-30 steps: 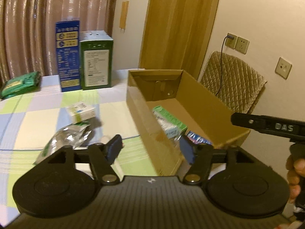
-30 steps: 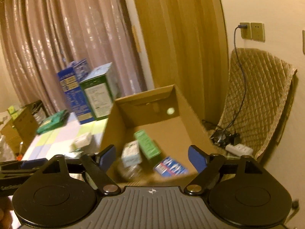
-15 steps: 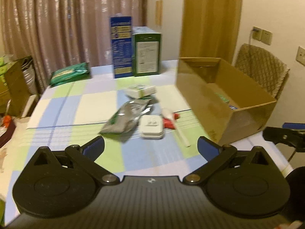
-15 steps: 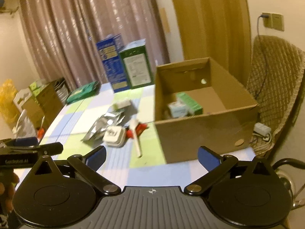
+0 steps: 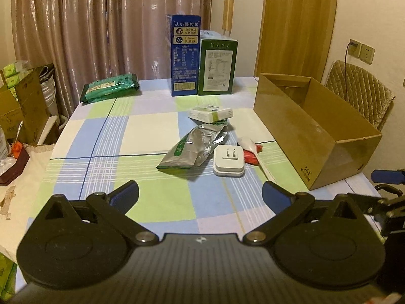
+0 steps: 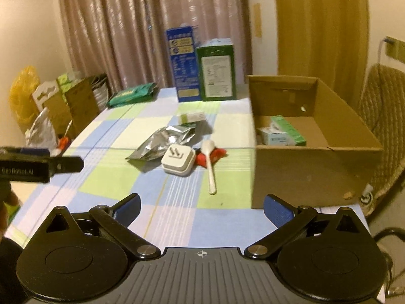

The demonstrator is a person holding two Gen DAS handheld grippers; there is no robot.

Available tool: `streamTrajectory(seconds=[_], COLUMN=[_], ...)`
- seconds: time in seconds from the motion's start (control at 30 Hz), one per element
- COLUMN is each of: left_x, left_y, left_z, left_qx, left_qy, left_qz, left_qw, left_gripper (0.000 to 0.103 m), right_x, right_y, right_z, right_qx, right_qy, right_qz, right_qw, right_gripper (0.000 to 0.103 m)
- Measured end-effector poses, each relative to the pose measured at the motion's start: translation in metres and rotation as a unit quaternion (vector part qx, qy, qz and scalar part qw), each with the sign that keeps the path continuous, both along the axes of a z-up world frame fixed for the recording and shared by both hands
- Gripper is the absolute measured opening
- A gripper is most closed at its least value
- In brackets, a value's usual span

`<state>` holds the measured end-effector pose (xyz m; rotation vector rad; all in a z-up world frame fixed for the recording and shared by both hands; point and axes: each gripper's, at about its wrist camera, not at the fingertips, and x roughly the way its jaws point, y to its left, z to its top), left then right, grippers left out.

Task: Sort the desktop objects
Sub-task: 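Move both tools back toward the spoon and plug on the table, then close the right tool on the white spoon handle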

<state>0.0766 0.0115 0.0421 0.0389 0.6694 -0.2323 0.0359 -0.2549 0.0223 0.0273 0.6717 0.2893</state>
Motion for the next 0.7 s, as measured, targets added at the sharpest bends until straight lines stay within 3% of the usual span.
streamTrajectory(seconds=[0.2,0.3,0.4,0.7], left_x=[0.024,0.042,0.061,0.112], left_y=[0.005,0.007,0.01,0.014], left_z=[-0.014,-0.025,-0.035,-0.073], left_qx=[0.017,0.025,0.027,0.012], left_qy=[0.003,0.005,0.007,0.007], left_qz=[-0.01,-0.012,-0.012,-0.006], left_qw=[0.9998,0.9996,0.9996,0.9999], left_gripper=[0.102,0.102,0.102,0.102], right_x=[0.025,0.041,0.06,0.123], right_y=[0.024,0.035,0.045,0.063], right_z=[-0.017,-0.029,-0.044,-0.088], right_qx=[-0.017,-0.026,-0.038,-0.095], right_qy=[-0.004,0.0,0.007,0.001], right_qz=[0.025,0.035,0.048,0.046], right_qw=[1.0,0.999,0.998,0.994], right_gripper=[0.098,0.086,0.064,0.05])
